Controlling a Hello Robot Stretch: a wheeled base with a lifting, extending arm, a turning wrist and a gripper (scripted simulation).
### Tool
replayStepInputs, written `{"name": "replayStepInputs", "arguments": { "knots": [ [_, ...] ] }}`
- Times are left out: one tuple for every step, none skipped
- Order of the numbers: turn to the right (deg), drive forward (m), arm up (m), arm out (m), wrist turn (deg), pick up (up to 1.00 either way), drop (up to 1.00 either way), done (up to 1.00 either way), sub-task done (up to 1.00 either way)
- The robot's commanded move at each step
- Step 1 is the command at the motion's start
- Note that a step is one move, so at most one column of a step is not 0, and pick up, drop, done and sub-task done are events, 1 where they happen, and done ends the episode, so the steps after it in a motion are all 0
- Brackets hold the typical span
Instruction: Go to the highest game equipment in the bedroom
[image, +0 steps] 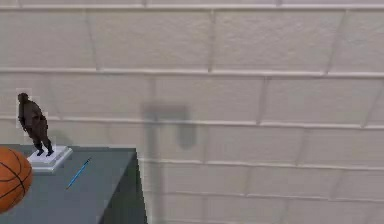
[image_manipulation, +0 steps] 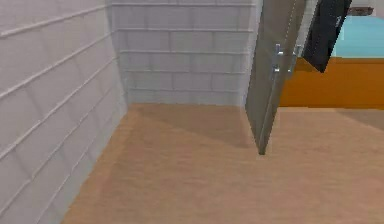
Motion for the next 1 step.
{"name": "replayStepInputs", "arguments": {
  "knots": [
    [-45.0,0.0,0.0,0.0,0.0,0.0,0.0,0.0,0.0]
  ]
}}
